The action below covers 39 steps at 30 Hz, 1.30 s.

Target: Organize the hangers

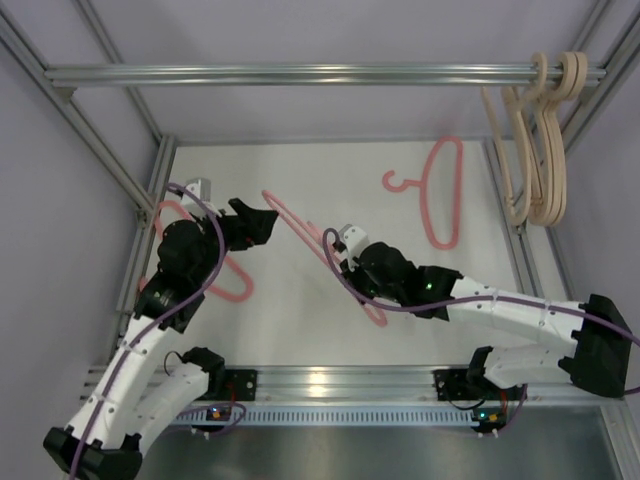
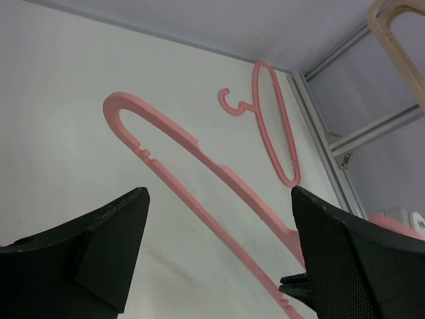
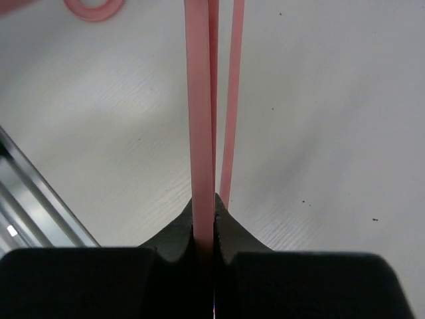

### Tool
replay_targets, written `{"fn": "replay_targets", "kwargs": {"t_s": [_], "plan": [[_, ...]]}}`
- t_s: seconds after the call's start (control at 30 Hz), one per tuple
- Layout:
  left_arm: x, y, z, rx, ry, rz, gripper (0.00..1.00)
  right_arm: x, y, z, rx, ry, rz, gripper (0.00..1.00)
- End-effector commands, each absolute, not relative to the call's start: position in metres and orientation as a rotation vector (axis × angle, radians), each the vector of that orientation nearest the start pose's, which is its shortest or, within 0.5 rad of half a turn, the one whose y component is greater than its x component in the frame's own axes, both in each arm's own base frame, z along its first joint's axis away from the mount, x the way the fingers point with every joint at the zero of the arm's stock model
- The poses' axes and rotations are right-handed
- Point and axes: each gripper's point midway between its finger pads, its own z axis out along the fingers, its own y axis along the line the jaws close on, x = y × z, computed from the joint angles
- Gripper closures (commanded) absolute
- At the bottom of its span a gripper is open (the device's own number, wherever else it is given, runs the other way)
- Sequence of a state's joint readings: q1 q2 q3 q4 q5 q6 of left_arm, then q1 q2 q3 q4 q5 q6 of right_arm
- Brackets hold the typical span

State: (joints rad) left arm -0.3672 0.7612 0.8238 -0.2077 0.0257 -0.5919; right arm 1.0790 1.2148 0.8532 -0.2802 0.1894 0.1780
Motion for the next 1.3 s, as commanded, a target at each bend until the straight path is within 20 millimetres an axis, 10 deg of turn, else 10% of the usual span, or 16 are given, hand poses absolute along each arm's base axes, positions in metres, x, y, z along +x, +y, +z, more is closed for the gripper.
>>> {"fn": "replay_targets", "kwargs": {"t_s": [0.0,0.7,1.27], "plan": [[0.272,-0.146,0.303,-0.061,1.714,-0.759,0.09,0.182,0.311,0.198,-0.849,2.039,0.645,1.00],[0.299,-0.198,0.289,-0.510,1.638,-1.181,0.19,0.185,0.335,0.215,-0.738,2.096,0.773,1.00],[0.307,-0.199,0.272,-0.680,1.638,-1.220,0.73,0.186,0.348,0.217,-0.705,2.047,0.855,1.00]]}}
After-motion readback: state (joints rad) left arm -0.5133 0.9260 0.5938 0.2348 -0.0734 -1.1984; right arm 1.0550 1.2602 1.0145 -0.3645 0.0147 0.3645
